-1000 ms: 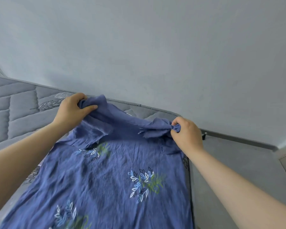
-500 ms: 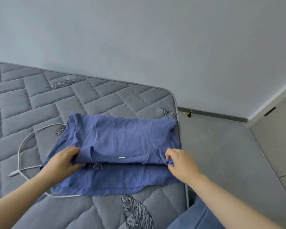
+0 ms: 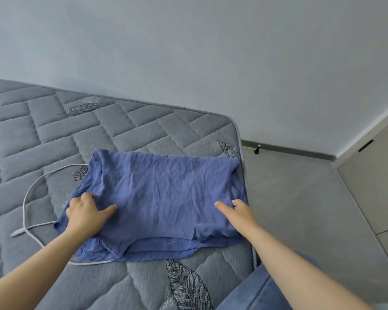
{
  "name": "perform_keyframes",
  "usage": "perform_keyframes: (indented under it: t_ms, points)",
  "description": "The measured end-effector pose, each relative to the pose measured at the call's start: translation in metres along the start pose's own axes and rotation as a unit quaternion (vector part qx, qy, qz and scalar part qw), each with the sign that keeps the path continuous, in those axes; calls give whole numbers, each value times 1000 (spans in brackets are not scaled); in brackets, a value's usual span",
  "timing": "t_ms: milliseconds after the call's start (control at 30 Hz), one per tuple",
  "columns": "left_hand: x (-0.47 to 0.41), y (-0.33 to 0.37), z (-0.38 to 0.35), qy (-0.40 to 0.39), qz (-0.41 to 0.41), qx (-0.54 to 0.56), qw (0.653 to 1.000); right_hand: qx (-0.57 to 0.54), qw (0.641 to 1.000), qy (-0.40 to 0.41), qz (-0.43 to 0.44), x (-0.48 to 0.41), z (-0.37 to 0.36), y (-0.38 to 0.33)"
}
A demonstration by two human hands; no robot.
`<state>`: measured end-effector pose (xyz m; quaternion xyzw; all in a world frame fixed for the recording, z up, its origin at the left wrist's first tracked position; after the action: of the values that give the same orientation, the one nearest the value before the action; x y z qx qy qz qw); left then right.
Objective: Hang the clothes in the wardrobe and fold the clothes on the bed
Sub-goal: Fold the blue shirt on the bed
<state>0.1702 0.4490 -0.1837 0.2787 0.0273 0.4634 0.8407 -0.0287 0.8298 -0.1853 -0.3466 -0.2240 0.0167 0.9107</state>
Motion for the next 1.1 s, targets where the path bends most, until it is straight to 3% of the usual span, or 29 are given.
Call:
perform_keyframes:
  t_ms: [67,167,267,300,367,400,433,500,600,767,867,933,1033,1100]
  points:
    - [-3,-4,-5,1,6,31,999,26,997,66,9,-4,6,-7]
    - [-8,-8,-8,15,29,75,997,21,998,64,16,-13,-2,-14]
    - [-14,-7,-6,35,50,121,991,-119,991,49,44,-16,-6,-37]
    - [-17,-8,-6,38,55,136,988,-232,972,32,26,-17,-7,-41]
    - [-23,-10,-8,32,58,155,986,-454,884,-75,-79,-18,-23,-34]
    - [-25,-12,-11,21,63,169,983,-486,854,-131,-132,-15,-31,-26]
    - [-26,-15,-14,3,73,190,979,-468,852,-166,-163,-12,-37,-15]
    - [-25,-21,-23,-43,100,250,962,-384,887,-172,-193,-12,-41,8]
    - [-18,-25,-27,-110,136,310,934,-283,943,-98,-146,-19,-37,23]
    - [7,-30,-35,-260,168,330,892,-238,966,-50,-87,-18,-26,29]
    - [9,-48,-28,-201,197,349,894,-178,982,-8,-64,-15,-19,34]
    - [6,-56,-18,-149,199,318,915,-108,994,18,-30,-13,-15,32]
    - [-5,-44,0,-96,105,97,985,-50,998,24,-3,-15,-10,22]
    - [-10,-21,11,-73,38,-22,996,-48,999,11,-1,-21,-8,11]
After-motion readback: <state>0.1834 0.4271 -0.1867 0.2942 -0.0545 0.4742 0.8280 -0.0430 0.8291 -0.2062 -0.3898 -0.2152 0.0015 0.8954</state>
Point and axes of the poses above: each hand's wrist, its own x-axis away from the middle knuckle, its own z-axis out of the back of the hand, y = z × x, the point moved 8 cm from there along -x, towards the middle knuckle
